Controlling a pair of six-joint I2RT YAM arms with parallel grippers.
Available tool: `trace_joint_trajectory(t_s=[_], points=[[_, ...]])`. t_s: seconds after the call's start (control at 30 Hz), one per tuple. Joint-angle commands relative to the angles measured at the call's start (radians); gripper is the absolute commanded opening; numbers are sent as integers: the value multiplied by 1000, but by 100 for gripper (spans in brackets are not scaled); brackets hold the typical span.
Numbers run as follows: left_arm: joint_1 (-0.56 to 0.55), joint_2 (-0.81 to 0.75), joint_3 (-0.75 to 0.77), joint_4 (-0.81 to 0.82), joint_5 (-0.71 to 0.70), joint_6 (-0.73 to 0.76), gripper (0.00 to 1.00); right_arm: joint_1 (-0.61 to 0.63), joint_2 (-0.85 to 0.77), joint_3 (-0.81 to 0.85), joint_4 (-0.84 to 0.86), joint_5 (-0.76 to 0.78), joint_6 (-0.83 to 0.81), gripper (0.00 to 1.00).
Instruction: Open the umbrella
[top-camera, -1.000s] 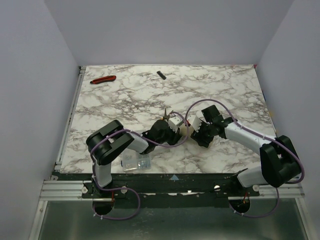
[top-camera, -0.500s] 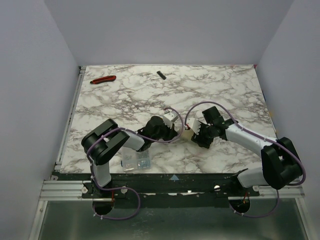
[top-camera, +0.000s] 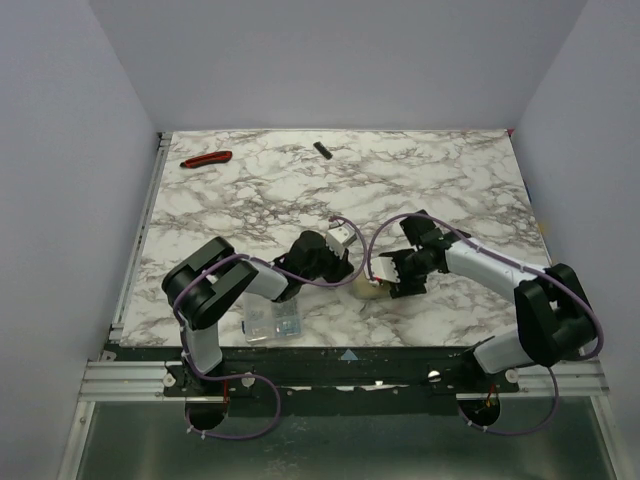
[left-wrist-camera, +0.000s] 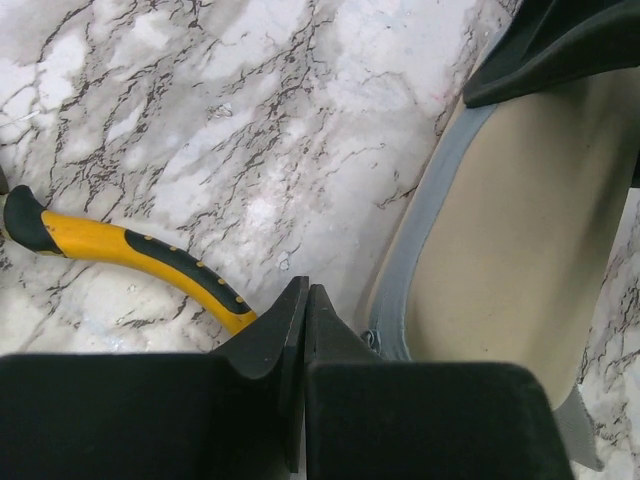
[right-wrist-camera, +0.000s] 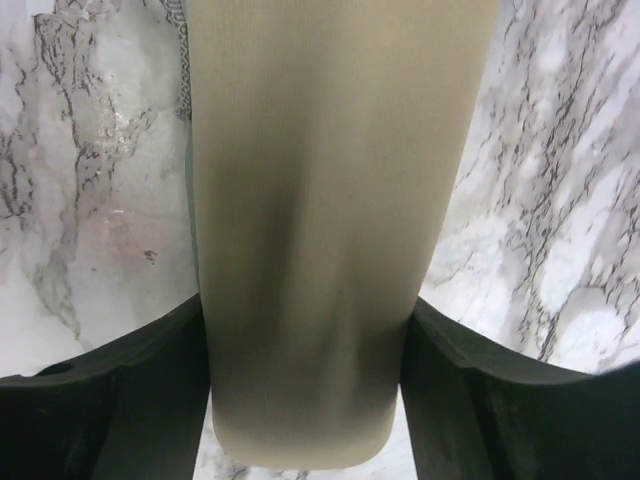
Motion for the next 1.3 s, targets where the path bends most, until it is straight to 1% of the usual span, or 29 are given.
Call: trace_joint_trajectory(t_s=[0.0,0.07,0.17,0.2,0.27,0.33,0.5,0.57,0.63,0.7,0.8,0.83,0.9,0.97,1.0,1.03,1.13,1.27], points=[[6,-29,-5,20,37,7,0,7,96,8,-57,-25,-122,78],[6,-38,-14,22,34,-2,0,-1,117,76,-45,-41,-9,90],[4,-47,-31,30,34,-9,0,-51,120,170,-60,-102,194,99],[3,-49,-36,34,37,-10,0,-67,111,188,-64,-123,245,100],[-2,-52,-42,37,38,-13,0,-105,79,210,-93,-157,308,100],[-6,-54,-44,43,47,-14,0,-126,26,208,-103,-154,380,100],[-25,-56,-47,55,50,-17,0,-149,-120,175,-120,-109,569,100],[-34,-57,-48,55,53,-20,0,-150,-151,177,-106,-45,694,100],[-47,-57,-46,52,49,-26,0,-156,-130,217,-133,17,830,100],[-61,-54,-42,49,47,-33,0,-181,-59,284,-198,43,967,100],[-70,-49,-30,28,17,-59,0,-246,61,406,-325,-3,1162,100],[-66,-51,-26,11,9,-60,2,-274,101,433,-352,-29,1216,100],[-55,-69,-43,12,17,-44,12,-315,163,461,-393,-77,1280,100],[-44,-104,-73,20,59,-12,19,-345,185,457,-398,-134,1315,100],[-43,-124,-90,23,76,8,22,-348,188,453,-396,-156,1351,100],[-44,-146,-108,25,92,36,26,-348,190,445,-396,-192,1354,100],[-50,-166,-127,13,125,75,28,-348,199,403,-378,-292,1385,100],[-75,-117,-78,-19,156,89,25,-348,223,336,-337,-366,1407,100]])
